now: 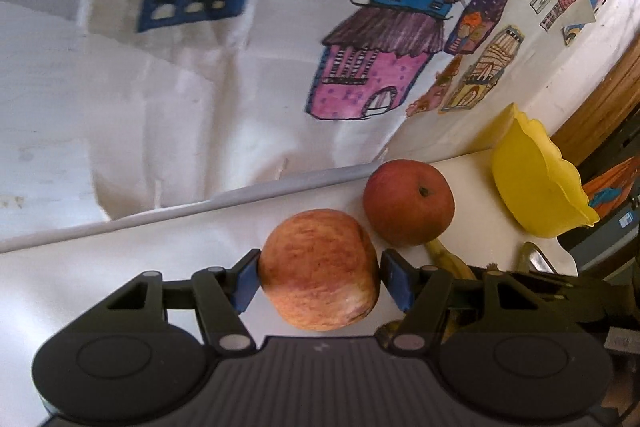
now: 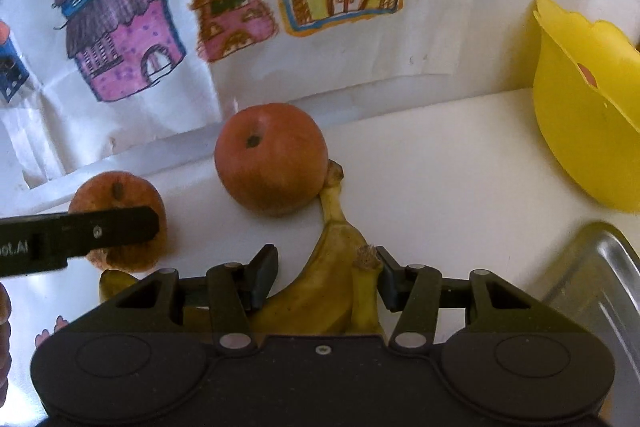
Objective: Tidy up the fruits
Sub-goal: 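Close the right tool on the bananas while the left tool grasps the red apple, then lift the bananas with the right tool while the left tool lifts the apple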
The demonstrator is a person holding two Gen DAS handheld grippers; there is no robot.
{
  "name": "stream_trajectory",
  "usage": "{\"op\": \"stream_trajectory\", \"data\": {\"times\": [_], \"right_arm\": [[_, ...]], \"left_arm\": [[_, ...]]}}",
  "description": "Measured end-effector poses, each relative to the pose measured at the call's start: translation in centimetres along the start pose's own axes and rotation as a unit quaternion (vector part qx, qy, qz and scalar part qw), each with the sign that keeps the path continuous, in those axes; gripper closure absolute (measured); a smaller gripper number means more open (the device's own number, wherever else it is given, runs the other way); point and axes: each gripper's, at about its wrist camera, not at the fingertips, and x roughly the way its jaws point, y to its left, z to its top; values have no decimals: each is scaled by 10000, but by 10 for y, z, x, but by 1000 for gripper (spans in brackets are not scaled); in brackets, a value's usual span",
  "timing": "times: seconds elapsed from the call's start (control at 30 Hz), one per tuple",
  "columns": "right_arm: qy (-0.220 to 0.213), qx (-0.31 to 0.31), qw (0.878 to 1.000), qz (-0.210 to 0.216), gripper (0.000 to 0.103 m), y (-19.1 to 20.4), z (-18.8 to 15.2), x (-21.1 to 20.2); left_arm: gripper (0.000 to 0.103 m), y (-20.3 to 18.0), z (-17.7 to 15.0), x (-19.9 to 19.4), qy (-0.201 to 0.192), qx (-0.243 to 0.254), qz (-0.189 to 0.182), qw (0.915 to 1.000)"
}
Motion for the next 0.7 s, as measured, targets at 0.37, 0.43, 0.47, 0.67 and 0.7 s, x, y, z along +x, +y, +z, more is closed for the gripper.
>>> {"op": "stream_trajectory", "data": {"times": [0.37,0.43,0.47,0.67,0.7], "right_arm": [[-206,680,9962,-502,49,57,-40,-11],[-229,745,9954,-555,49,68,-45,-15],[-235,789,9951,-548,49,73,-49,-18],[-308,777,9946,-608,44,107,-69,-29],[-324,758,9945,-641,44,115,-71,-28]], "left_arm": [[36,23,-16,-40,351,470,-247,9980],[36,28,-17,-48,411,576,-308,9970],[36,30,-17,-51,454,643,-344,9963],[38,38,-18,-64,680,1064,-548,9905],[39,40,-18,-67,718,1150,-550,9892]]}}
